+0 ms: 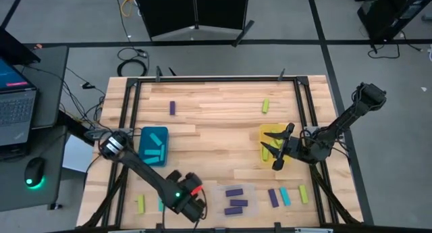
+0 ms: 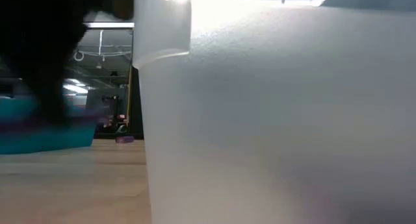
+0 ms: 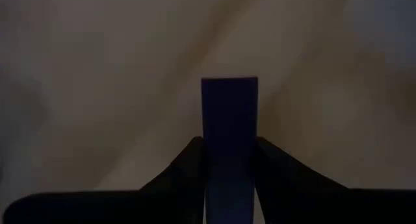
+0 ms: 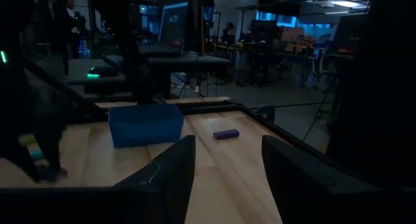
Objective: Sort blocks
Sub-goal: Put the violet block into the transparent bin, then put the green block into the yellow bin
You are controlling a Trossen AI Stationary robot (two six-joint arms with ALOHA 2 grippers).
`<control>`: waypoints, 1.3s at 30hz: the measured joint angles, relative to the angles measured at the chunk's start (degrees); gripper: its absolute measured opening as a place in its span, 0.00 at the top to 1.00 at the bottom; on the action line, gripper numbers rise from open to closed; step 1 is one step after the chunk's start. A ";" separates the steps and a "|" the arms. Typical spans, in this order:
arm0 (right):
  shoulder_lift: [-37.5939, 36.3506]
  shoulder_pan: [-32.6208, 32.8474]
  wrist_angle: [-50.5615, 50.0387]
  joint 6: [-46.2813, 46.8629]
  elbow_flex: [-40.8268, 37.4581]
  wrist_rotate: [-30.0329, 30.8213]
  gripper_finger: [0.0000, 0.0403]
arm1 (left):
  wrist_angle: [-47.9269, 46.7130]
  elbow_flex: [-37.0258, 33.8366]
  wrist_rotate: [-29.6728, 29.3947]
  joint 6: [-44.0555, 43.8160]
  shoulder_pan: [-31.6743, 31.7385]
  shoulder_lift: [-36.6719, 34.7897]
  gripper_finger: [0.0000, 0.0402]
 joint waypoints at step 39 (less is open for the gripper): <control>0.00 0.04 0.85 -0.66 0.00 0.00 0.53 | 17.66 10.73 1.26 24.46 8.02 -2.32 0.27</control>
